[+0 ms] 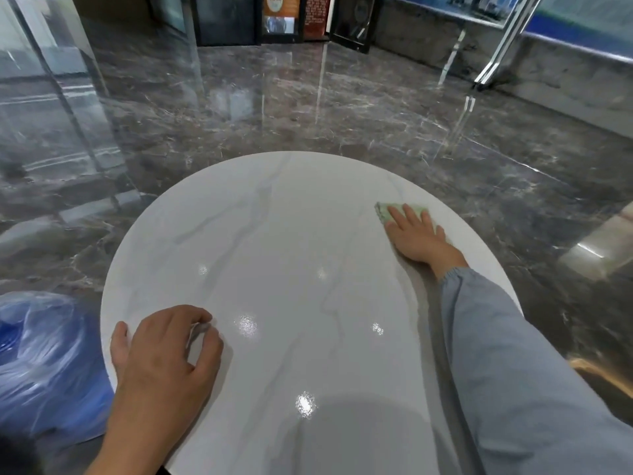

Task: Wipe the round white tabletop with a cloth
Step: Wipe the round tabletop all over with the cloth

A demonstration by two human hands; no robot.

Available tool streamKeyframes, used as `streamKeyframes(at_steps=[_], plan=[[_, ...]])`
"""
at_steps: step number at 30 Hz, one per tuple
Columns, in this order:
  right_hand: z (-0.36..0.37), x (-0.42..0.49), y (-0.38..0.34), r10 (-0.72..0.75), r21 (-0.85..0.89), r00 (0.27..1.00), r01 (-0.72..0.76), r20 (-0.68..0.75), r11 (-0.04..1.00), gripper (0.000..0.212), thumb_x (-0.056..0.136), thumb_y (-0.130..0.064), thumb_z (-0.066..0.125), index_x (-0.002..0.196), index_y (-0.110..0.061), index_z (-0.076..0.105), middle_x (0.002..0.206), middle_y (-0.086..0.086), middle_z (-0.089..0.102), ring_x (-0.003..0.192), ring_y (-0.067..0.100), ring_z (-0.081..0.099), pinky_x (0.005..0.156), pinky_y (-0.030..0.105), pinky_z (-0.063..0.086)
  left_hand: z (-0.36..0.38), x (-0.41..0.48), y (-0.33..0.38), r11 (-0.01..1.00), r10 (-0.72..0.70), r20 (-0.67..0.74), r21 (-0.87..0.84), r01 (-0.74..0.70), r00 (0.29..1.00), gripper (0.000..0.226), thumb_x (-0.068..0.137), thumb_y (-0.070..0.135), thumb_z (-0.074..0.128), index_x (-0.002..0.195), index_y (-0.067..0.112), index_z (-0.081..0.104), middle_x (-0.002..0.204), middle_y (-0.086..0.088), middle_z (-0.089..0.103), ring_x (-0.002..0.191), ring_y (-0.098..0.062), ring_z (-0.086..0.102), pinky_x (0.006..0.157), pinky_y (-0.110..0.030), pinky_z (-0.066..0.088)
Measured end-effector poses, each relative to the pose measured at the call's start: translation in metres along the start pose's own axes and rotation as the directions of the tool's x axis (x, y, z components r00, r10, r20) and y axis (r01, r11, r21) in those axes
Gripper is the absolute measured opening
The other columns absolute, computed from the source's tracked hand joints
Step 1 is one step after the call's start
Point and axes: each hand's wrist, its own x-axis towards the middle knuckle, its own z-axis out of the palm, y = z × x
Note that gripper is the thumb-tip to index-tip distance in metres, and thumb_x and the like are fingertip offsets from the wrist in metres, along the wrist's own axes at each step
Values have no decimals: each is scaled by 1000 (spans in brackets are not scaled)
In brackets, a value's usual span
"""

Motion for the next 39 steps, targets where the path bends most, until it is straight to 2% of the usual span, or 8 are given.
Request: streamKeyframes(at_steps=[3,7,11,13,18,25,29,39], plan=[[1,8,-28,-22,8,999,22,27,1000,61,103,-62,11,161,-50,-1,172,-14,-13,157,30,-17,122,60,-10,0,1,-1,1000,-9,-3,14,9,1000,16,89,12,76,101,21,71,101,6,65,108,-34,63,115,-70,26],[18,-7,-102,-251,-45,966,254,66,966,58,105,-59,12,161,-51,-2,171,-13,-15,157,30,-19,122,60,-12,2,1,-1,1000,-14,-8,27,14,1000,16,89,14,76,102,22,70,105,2,68,112,-36,63,117,-69,24],[63,-73,-177,-558,-146,822,570,118,809,58,106,-61,14,160,-52,-2,172,-13,-12,156,29,-21,120,59,-13,1,0,-4,1000,0,-42,-27,-1,999,11,99,27,63,108,23,65,105,8,59,112,-36,62,116,-70,25],[84,-118,-191,-691,-118,709,705,142,699,57,104,-63,14,159,-53,1,172,-14,-9,156,26,-21,118,56,-17,1,1,-5,998,-2,-62,-66,-2,998,28,94,42,50,111,24,62,109,2,64,111,-37,63,112,-71,29],[94,-204,-171,-800,-98,584,812,134,576,54,109,-56,21,161,-47,12,173,-11,-4,157,25,-19,120,53,-19,3,3,-10,991,-15,-77,-131,5,997,24,93,51,41,111,38,51,110,2,63,112,-35,62,109,-71,30],[83,-248,-115,-745,-33,645,759,173,650,52,109,-58,21,160,-53,10,171,-19,-7,155,14,-24,122,49,-17,3,4,-9,995,-43,4,-89,43,999,30,95,56,37,110,37,56,115,1,66,119,-34,61,117,-62,20],[74,-245,-86,-675,-42,725,686,137,727,52,109,-58,20,159,-54,9,171,-22,-6,156,11,-21,123,44,-16,1,5,-2,998,-67,51,19,66,996,15,104,36,58,111,26,66,118,-6,71,120,-38,62,117,-65,20],[45,-170,12,-225,-65,974,226,25,972,55,105,-63,14,158,-57,2,170,-22,-8,158,18,-14,124,52,-5,0,-3,-4,1000,27,-12,-8,-27,1000,9,96,22,70,105,19,72,108,-5,72,114,-37,63,117,-67,21]])
